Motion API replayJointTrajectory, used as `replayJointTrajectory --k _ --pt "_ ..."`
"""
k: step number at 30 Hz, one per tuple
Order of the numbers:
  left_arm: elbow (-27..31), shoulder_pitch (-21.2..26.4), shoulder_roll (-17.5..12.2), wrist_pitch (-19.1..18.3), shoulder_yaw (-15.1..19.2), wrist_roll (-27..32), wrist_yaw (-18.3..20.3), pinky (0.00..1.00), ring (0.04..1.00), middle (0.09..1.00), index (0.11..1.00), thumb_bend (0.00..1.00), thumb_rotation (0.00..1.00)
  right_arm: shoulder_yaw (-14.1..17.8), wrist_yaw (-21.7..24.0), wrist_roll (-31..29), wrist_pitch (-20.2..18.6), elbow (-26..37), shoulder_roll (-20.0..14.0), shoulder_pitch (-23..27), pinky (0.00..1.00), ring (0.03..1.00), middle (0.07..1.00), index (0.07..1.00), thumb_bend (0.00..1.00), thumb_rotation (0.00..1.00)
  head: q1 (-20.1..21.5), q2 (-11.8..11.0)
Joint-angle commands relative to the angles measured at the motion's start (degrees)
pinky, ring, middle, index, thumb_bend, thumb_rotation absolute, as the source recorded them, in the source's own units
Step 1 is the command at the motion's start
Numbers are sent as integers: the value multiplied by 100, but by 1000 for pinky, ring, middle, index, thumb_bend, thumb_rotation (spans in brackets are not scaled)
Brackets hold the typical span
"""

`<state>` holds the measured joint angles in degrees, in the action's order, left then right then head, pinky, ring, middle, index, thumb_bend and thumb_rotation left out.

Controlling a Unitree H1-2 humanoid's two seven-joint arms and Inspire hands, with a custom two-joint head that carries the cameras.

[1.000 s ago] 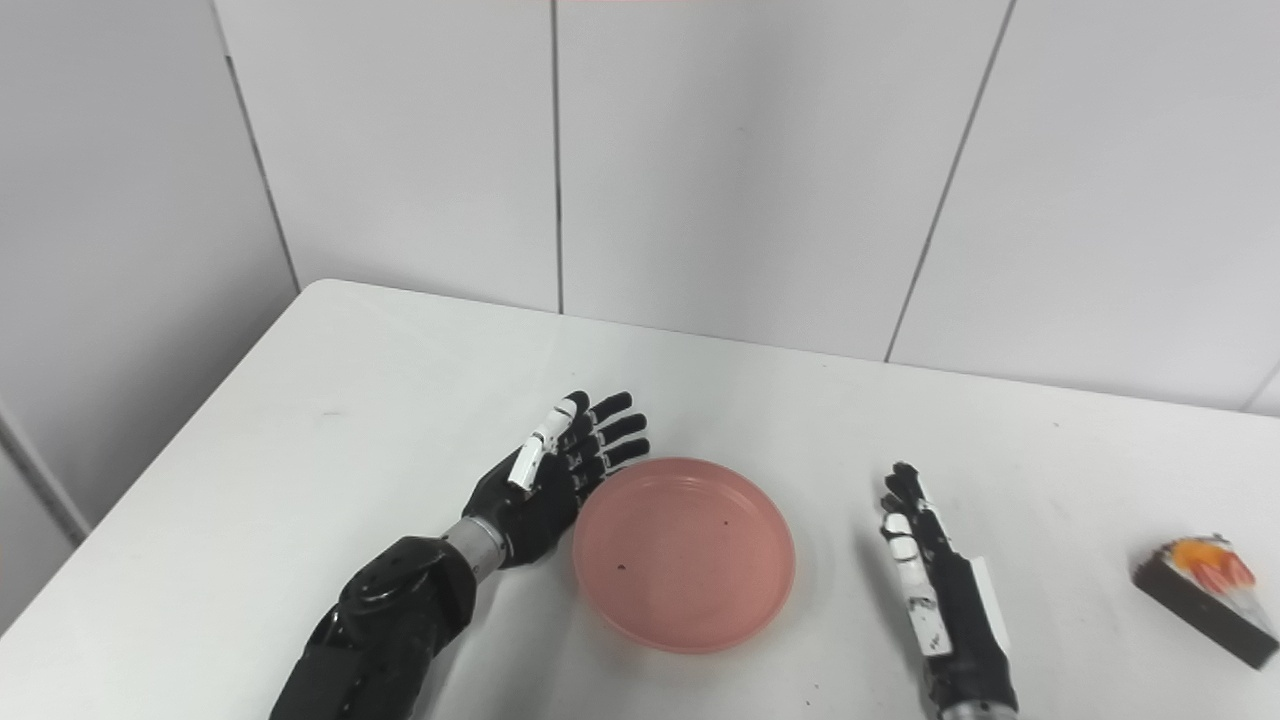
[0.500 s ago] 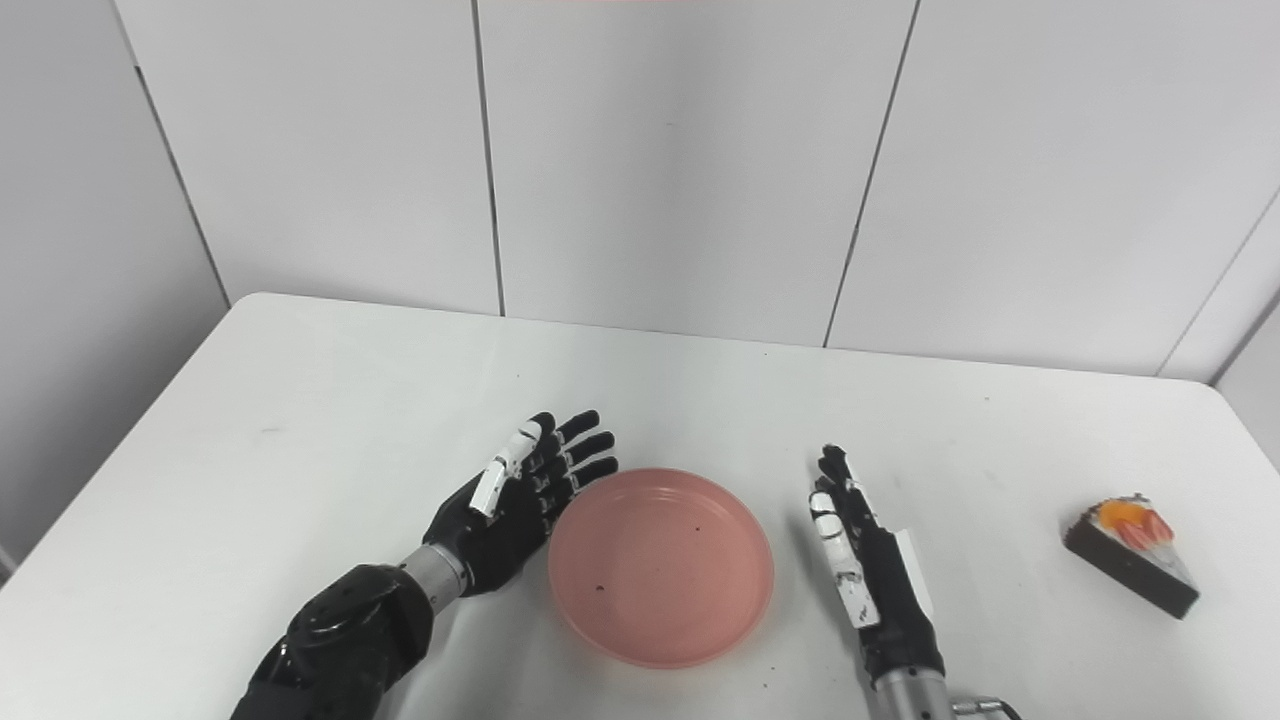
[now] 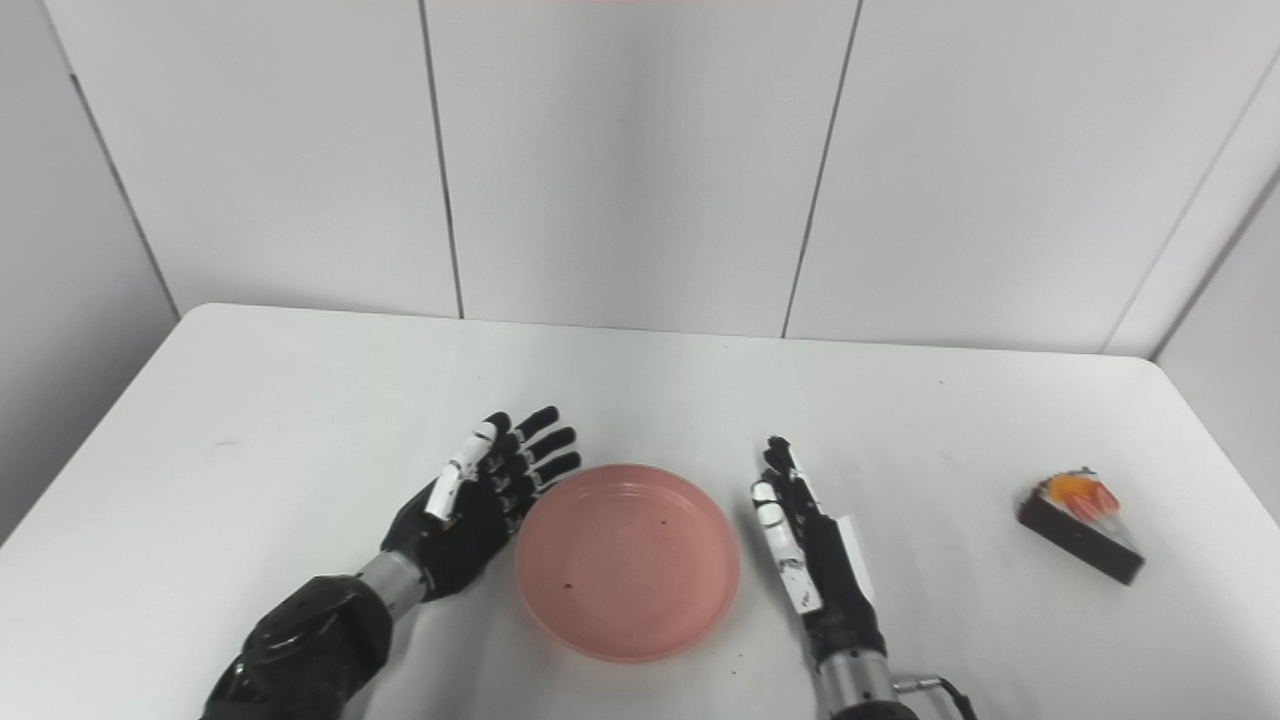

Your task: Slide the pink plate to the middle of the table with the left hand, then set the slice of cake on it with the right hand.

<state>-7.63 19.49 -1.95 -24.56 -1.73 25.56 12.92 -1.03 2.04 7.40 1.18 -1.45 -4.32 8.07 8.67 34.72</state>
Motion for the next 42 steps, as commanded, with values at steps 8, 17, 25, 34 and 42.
replayJointTrajectory --k 8,17,25,34,42 --pt "-223 -112 -271 196 275 -153 142 948 938 948 944 366 1000 -223 -685 1086 480 254 -19 189 840 899 933 946 442 1000 1019 -95" --pt "-612 -54 -449 462 394 -113 521 966 950 959 955 365 1000 -56 -1163 2086 368 624 -395 598 690 782 875 922 583 864 1616 -209" --pt "-704 -18 -512 347 540 -15 673 964 951 958 953 354 1000 245 -1023 2782 -81 1204 -996 1000 570 732 878 920 701 656 1994 -271" --pt "-1065 75 -554 343 649 109 818 930 923 931 922 396 993 610 -10 3141 -1084 1839 -2003 1216 584 784 918 906 814 480 2146 -305" --pt "-1190 97 -669 365 627 95 892 900 900 912 905 409 941 912 828 3392 -1886 2058 -2874 1122 556 766 908 894 829 416 2308 -330"
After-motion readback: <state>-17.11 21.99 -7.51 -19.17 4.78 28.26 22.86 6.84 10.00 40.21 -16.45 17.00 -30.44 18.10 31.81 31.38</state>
